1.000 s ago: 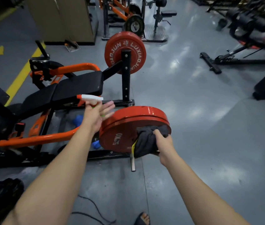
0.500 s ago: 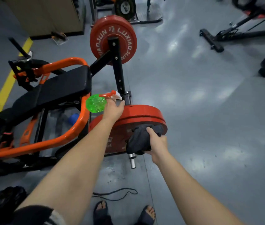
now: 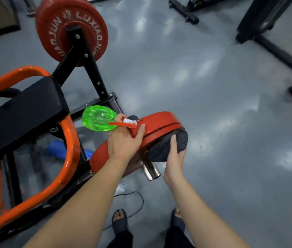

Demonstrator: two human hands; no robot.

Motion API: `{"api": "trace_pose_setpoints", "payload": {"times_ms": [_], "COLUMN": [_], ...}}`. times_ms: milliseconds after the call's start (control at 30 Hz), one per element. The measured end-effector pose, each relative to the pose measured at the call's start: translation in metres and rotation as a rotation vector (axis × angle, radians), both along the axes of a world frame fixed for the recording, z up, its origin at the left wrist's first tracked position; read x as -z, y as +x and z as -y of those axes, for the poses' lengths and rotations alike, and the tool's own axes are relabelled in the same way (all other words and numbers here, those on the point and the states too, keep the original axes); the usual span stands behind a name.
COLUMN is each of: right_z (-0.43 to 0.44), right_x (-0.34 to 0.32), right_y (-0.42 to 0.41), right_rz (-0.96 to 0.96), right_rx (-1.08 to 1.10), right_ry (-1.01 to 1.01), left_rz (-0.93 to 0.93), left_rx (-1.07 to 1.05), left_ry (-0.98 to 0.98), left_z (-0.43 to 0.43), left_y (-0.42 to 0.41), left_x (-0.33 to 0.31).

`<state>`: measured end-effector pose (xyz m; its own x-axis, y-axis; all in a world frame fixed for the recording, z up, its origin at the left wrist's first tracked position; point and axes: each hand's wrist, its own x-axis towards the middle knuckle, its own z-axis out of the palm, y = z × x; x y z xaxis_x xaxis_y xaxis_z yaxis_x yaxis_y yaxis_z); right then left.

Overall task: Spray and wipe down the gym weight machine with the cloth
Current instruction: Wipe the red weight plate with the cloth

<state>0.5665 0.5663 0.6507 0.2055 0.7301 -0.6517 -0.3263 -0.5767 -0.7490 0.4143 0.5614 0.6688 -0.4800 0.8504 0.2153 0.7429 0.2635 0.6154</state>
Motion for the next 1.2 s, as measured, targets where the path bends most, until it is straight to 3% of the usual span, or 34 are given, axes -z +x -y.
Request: {"api": "trace_pose_setpoints", "payload": {"times_ms": [267,467,600,733,933,1167,1200], "right_z": [0.005,0.071,0.026,-0.049,-0.028,0.045,0.049], "right_x": [0.021,0.01,0.007,0.007,0.013,0.042,0.046], "right_y": [-0.04,-0.097,-0.065,-0.008,-0.027,-0.063,-0.062], "right_rz": [0.268,0.199,0.367,0.389,0.158,-0.317,-0.318], "right_rx": [0.121,0.083,0.196,0.349,0.46,0.338,0.322], "right_ry": [0.045,0.123,0.159,0.016,-0.089,-0.018,-0.013], "left_rz": [-0.013,0.072,0.118,0.123,0.11,0.105,0.107], "left_rx": [0.048,0.006,0.012,-0.018,-0.037,-0.065,-0.065], "left_ry": [-0.013,0.036,0.004,0.013,-0.004,-0.037,-0.034], "left_z": [0.003,0.003,0.004,0.004,0.003,0.002,0.001], "left_y": [-0.011,-0.01,-0.011,-0.008,-0.003,-0.004,-0.004], "left_x": [0.005,-0.003,-0.002,-0.002,-0.007,-0.007,-0.008]}}
